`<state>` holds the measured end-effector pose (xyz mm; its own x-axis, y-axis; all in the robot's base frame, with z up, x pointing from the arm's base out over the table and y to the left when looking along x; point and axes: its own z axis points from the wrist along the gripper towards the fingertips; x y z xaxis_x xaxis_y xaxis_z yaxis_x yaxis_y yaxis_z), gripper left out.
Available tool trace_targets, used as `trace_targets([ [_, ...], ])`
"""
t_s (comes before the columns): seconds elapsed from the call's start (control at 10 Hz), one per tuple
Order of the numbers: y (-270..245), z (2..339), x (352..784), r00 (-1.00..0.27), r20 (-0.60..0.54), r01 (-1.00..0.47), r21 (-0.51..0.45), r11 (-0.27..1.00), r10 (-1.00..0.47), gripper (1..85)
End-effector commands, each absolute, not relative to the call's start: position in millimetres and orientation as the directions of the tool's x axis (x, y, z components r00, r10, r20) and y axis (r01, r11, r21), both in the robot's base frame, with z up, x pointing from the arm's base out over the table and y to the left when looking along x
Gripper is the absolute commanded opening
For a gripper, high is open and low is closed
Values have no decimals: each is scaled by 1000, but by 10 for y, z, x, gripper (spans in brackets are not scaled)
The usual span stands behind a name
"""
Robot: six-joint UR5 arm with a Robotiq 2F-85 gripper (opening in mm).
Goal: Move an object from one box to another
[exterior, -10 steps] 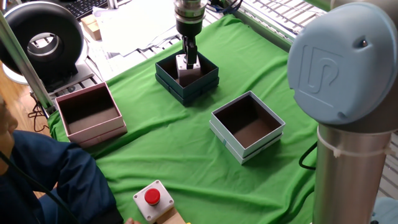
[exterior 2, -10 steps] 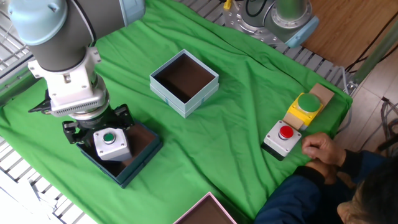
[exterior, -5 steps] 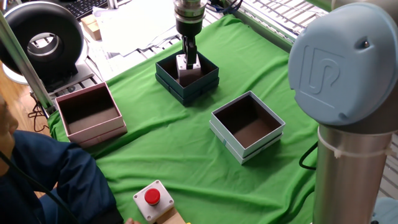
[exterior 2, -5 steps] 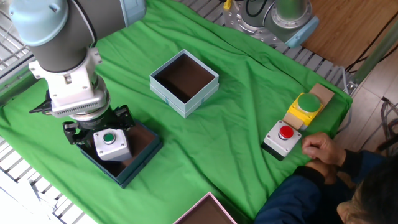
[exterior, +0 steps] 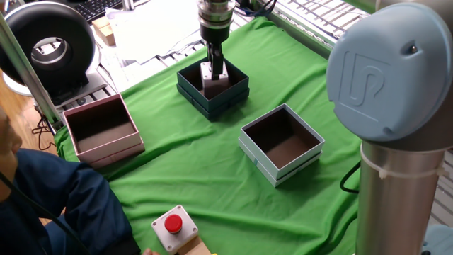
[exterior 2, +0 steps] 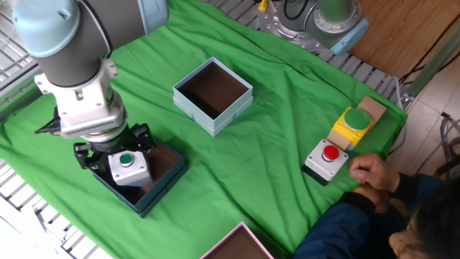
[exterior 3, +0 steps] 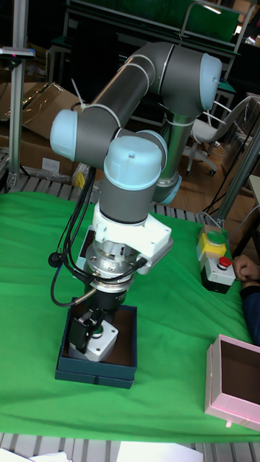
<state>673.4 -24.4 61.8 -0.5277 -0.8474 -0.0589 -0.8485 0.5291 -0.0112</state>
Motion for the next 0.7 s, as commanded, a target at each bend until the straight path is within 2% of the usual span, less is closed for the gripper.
trace_targets([
  [0.0,-240,550,6767,-536,-82,-843,-10,538,-840,803],
  [0.4,-268,553,6756,-536,-82,-843,-12,539,-840,807],
  [0.5,-267,513,6792,-538,-87,-840,-21,542,-838,790],
  [0.6,-288,465,6805,-562,-83,-824,-29,566,-823,707],
])
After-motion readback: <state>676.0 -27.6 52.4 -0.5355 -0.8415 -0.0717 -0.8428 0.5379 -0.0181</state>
